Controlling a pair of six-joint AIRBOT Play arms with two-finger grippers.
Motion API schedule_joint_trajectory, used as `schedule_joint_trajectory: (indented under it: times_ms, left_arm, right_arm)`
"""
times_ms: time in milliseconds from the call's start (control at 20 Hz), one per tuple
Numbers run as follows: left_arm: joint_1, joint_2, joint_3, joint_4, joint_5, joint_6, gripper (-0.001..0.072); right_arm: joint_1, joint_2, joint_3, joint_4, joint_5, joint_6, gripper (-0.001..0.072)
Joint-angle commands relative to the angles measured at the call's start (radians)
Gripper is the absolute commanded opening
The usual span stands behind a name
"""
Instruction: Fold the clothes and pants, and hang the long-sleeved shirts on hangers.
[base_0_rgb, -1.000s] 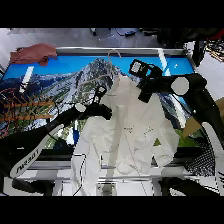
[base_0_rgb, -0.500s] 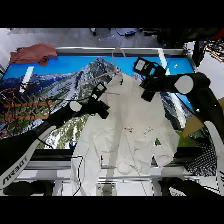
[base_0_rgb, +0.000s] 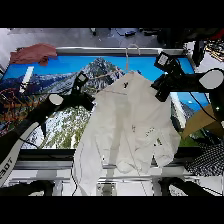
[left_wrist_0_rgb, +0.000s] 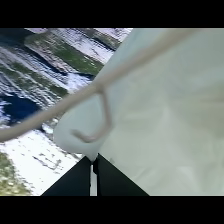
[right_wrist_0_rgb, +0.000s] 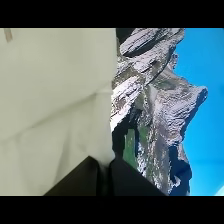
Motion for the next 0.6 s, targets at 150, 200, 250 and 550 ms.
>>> schedule_joint_trajectory:
  times_ms: [150,200,250,550]
  left_arm:
    - [0.081,0.061,0.003,0.003,0.036,0.01,0.0046]
    - [0.093,0.068,0.005,0.003,0.04,0.01,0.0045]
    - [0.104,0.072,0.01,0.003,0.04,0.009,0.0045]
    - [0.151,0.084,0.023,0.006,0.04,0.009,0.0045]
  right_arm:
    - [-0.019,0.005,0.0,0.05,0.068,-0.067,0.0052]
    - [-0.02,0.005,0.0,0.051,0.069,-0.068,0.0052]
    - [-0.02,0.005,0.0,0.049,0.069,-0.069,0.0052]
    - [-0.02,0.005,0.0,0.018,0.057,-0.077,0.0052]
